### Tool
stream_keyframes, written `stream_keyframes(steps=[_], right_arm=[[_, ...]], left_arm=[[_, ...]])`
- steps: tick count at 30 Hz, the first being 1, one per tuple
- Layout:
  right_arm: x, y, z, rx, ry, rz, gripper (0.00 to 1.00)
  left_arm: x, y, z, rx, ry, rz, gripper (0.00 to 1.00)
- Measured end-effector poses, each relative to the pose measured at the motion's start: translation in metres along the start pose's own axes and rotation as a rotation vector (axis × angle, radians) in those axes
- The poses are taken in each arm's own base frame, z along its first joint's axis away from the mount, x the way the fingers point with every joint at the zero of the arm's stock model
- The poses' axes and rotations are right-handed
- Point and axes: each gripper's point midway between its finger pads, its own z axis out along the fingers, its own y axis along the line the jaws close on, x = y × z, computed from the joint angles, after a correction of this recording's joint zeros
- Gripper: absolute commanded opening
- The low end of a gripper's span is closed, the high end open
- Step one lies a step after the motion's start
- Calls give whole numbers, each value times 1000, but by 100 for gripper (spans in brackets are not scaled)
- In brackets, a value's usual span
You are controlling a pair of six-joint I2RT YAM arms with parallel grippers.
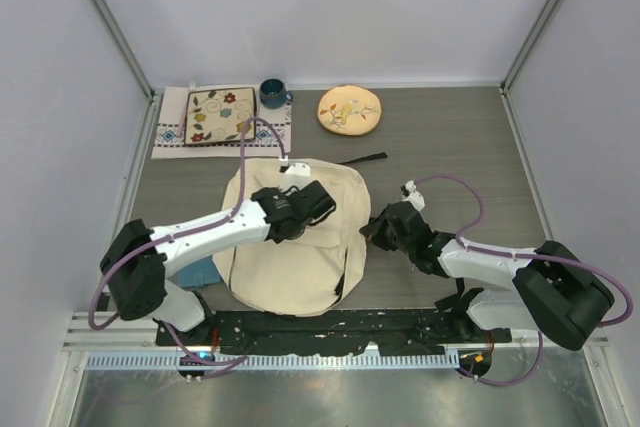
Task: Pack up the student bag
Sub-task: Unzip the student bag at the center of the board.
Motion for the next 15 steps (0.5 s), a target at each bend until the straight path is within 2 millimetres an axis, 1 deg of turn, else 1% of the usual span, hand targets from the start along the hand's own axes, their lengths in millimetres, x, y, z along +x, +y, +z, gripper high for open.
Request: stream_keyframes(steps=[1, 4, 7, 13, 15], right_arm=[[-1, 0, 0, -1, 1, 1, 1], [-2, -1, 0, 0, 3, 4, 1], [-5, 0, 0, 1, 2, 4, 1], [-17, 2, -3, -9, -16, 16, 1], [-21, 3, -4, -16, -16, 19, 1]], left_arm=[[-1, 4, -1, 4, -8, -14, 0], [-6, 28, 1, -20, -18, -66, 0], [-8, 50, 4, -51, -20, -98, 0], [-5, 84, 12, -90, -11, -148, 0], [-4, 89, 15, -84, 0, -172, 0]])
